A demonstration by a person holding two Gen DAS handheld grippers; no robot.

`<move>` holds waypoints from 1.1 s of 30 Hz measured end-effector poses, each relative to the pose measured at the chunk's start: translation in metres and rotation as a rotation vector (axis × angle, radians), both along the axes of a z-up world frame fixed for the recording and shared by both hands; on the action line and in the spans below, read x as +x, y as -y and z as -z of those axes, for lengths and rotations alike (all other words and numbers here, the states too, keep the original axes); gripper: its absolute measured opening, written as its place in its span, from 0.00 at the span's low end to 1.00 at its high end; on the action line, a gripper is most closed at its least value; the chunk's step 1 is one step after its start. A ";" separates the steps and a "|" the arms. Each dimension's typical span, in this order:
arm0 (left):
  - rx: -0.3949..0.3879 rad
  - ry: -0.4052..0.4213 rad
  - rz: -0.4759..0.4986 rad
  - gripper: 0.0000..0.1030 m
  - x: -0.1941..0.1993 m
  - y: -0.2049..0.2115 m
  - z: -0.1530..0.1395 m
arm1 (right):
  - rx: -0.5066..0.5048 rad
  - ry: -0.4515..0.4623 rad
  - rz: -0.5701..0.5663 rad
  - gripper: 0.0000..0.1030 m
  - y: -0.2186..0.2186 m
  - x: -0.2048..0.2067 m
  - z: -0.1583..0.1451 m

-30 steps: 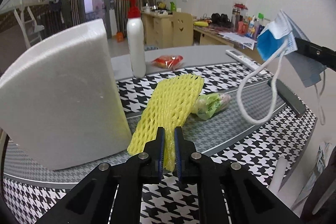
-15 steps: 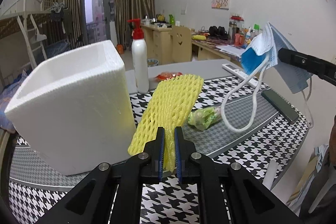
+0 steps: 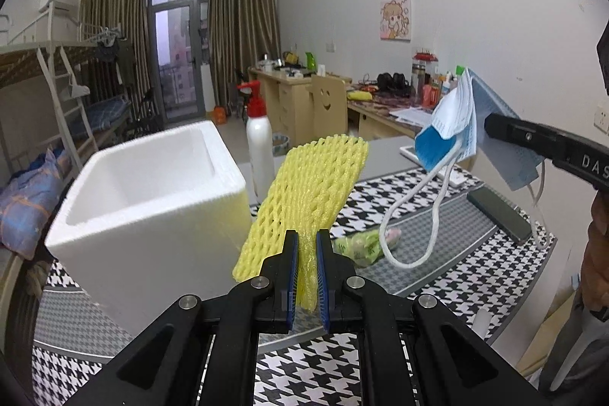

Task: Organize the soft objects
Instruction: 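Lift the yellow mesh with the left tool and carry it over the foam box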

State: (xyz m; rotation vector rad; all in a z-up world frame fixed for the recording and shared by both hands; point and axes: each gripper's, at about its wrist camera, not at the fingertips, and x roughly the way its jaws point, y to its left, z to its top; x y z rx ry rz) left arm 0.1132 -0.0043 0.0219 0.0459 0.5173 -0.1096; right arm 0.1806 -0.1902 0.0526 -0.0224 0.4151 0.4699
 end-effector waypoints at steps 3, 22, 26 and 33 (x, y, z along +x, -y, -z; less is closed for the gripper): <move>0.003 0.024 -0.002 0.09 -0.003 -0.002 -0.007 | 0.005 0.010 -0.007 0.09 -0.003 -0.001 -0.004; 0.013 0.124 -0.056 0.09 -0.020 -0.019 -0.035 | 0.026 0.052 -0.061 0.09 -0.019 -0.004 -0.019; 0.016 0.137 -0.081 0.10 -0.023 -0.028 -0.039 | 0.028 0.051 -0.081 0.09 -0.026 -0.002 -0.021; 0.022 0.152 -0.137 0.10 -0.026 -0.042 -0.043 | 0.036 0.040 -0.118 0.09 -0.039 0.002 -0.022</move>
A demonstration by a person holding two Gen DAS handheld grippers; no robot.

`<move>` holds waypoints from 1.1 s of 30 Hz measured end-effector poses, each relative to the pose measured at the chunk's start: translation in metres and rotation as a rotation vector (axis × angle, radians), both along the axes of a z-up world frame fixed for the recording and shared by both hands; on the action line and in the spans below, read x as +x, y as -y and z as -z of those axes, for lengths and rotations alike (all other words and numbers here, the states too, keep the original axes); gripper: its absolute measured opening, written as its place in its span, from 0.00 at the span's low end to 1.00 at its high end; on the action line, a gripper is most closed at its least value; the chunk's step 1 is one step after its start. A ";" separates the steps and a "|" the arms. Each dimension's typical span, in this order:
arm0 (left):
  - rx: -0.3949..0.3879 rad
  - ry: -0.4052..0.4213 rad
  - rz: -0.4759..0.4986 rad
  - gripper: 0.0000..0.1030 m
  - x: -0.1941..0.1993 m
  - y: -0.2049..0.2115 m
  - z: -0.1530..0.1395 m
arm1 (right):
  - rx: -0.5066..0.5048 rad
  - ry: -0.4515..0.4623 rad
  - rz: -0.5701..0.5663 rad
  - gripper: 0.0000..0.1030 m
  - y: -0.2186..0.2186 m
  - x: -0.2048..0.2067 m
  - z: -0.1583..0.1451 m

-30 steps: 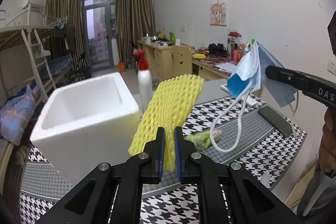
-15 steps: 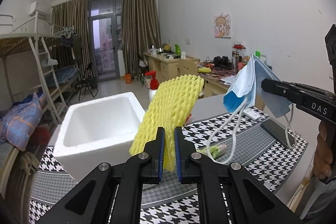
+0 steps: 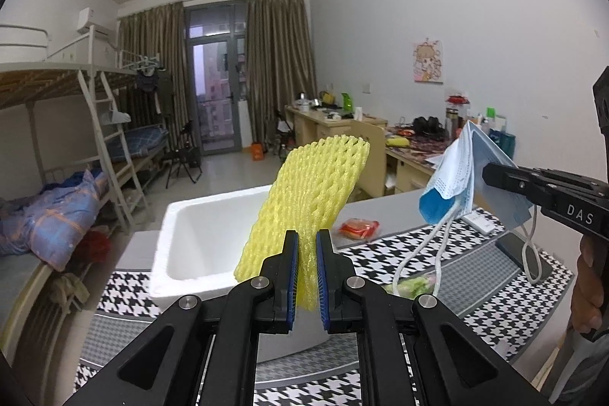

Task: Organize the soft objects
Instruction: 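Lift the yellow mesh with the left tool and carry it over the foam box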

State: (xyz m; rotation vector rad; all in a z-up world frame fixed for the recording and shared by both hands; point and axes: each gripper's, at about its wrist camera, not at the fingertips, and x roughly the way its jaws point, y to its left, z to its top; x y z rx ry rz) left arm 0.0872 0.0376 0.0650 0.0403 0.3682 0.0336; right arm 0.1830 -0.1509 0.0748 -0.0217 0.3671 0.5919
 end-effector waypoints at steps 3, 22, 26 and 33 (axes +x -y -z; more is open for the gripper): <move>-0.005 0.003 -0.022 0.09 0.000 -0.007 -0.001 | -0.001 -0.001 -0.016 0.09 -0.007 0.001 0.000; -0.038 0.001 -0.102 0.10 0.020 -0.042 -0.002 | -0.001 -0.040 -0.068 0.09 -0.041 0.013 -0.002; -0.033 -0.009 -0.103 0.10 0.028 -0.044 -0.001 | -0.006 -0.043 -0.067 0.09 -0.046 0.013 -0.001; -0.038 -0.036 -0.109 0.10 0.045 -0.054 0.003 | -0.018 -0.047 -0.053 0.09 -0.050 0.015 0.000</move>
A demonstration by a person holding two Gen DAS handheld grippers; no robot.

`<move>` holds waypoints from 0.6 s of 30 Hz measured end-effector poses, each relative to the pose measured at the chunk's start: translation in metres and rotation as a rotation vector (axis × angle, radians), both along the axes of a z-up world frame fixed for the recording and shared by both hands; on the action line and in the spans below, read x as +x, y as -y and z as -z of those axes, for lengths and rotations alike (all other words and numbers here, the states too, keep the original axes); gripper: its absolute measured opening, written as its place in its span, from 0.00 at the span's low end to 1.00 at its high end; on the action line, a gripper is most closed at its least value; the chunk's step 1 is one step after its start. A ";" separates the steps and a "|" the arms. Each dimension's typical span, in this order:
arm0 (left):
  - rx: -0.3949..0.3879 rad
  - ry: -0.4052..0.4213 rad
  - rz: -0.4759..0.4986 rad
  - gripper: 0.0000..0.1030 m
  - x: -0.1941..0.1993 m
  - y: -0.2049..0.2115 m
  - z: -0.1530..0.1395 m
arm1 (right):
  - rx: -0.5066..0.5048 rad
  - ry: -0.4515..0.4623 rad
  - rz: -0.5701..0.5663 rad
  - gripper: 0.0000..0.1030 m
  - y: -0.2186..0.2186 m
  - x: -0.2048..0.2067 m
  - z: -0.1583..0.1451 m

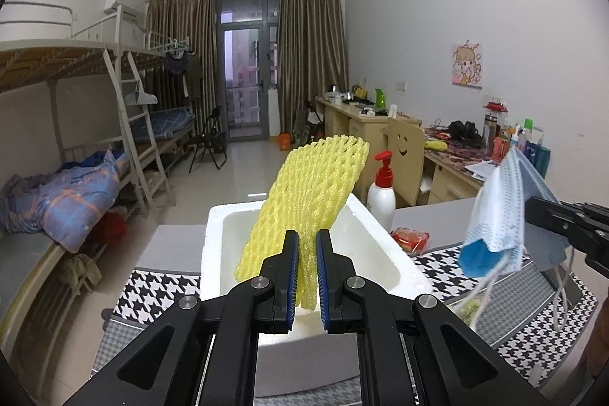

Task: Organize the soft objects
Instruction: 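Lift the yellow mesh with the left tool and carry it over the foam box, then open the left tool to drop the mesh into the foam box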

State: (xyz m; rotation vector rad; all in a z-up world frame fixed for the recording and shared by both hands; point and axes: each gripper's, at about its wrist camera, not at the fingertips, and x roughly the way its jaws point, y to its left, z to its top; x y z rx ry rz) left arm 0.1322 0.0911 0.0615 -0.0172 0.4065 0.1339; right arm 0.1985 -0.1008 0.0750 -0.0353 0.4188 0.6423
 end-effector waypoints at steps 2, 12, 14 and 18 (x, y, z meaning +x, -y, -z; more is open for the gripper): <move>-0.004 -0.009 -0.002 0.10 0.004 -0.002 0.002 | -0.004 -0.003 0.004 0.09 -0.001 0.001 0.000; -0.012 -0.037 -0.006 0.10 0.017 -0.008 0.006 | -0.017 -0.009 0.016 0.09 -0.008 0.005 0.000; -0.013 -0.045 -0.006 0.11 0.020 -0.010 0.007 | -0.021 -0.009 0.018 0.09 -0.009 0.005 0.000; -0.011 -0.070 -0.017 0.32 0.027 -0.012 0.011 | -0.025 -0.012 0.024 0.09 -0.009 0.007 0.000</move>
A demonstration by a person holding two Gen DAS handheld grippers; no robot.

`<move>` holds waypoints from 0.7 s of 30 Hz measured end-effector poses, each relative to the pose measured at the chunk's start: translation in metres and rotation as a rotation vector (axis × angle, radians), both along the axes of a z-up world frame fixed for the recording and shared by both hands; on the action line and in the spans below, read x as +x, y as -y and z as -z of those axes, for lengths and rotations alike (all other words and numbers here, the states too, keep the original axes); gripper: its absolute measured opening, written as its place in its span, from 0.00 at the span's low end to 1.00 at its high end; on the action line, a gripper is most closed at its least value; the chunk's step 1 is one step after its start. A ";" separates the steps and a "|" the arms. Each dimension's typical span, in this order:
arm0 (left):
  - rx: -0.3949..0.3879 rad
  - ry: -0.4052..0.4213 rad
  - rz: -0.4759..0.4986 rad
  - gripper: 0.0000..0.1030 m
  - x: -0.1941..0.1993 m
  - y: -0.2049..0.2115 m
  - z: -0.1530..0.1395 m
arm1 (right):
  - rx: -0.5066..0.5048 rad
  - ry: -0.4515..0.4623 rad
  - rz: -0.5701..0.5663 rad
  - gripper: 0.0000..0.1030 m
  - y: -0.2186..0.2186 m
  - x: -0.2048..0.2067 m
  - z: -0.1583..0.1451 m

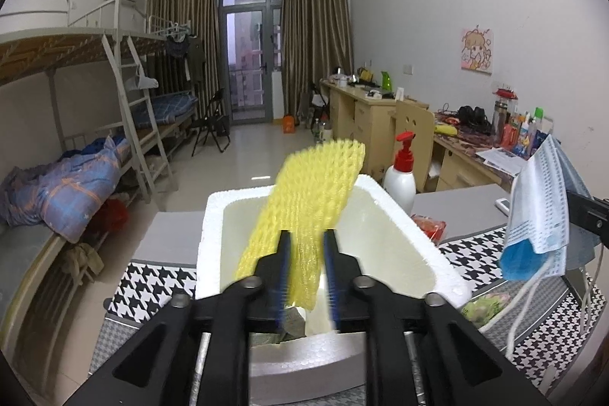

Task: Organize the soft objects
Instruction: 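Open the left tool to drop the mesh into the foam box, then carry the blue mask with the right tool into the foam box and release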

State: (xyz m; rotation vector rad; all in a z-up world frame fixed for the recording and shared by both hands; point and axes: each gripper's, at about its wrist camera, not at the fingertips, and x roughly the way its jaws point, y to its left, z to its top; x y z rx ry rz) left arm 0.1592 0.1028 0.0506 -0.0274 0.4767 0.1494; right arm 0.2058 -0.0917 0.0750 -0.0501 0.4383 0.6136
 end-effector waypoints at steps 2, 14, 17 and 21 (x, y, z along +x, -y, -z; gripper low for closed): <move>-0.013 0.003 -0.005 0.58 -0.001 -0.003 0.001 | -0.004 -0.003 0.007 0.09 0.000 0.002 0.000; -0.020 0.049 -0.047 0.87 -0.014 -0.013 -0.002 | -0.027 0.009 0.019 0.09 -0.010 0.006 -0.005; -0.018 0.062 -0.064 0.91 -0.020 -0.018 -0.004 | -0.028 0.010 0.019 0.09 -0.014 0.008 -0.006; -0.012 0.086 -0.088 0.95 -0.028 -0.023 -0.008 | -0.025 0.004 0.011 0.09 -0.019 0.010 -0.006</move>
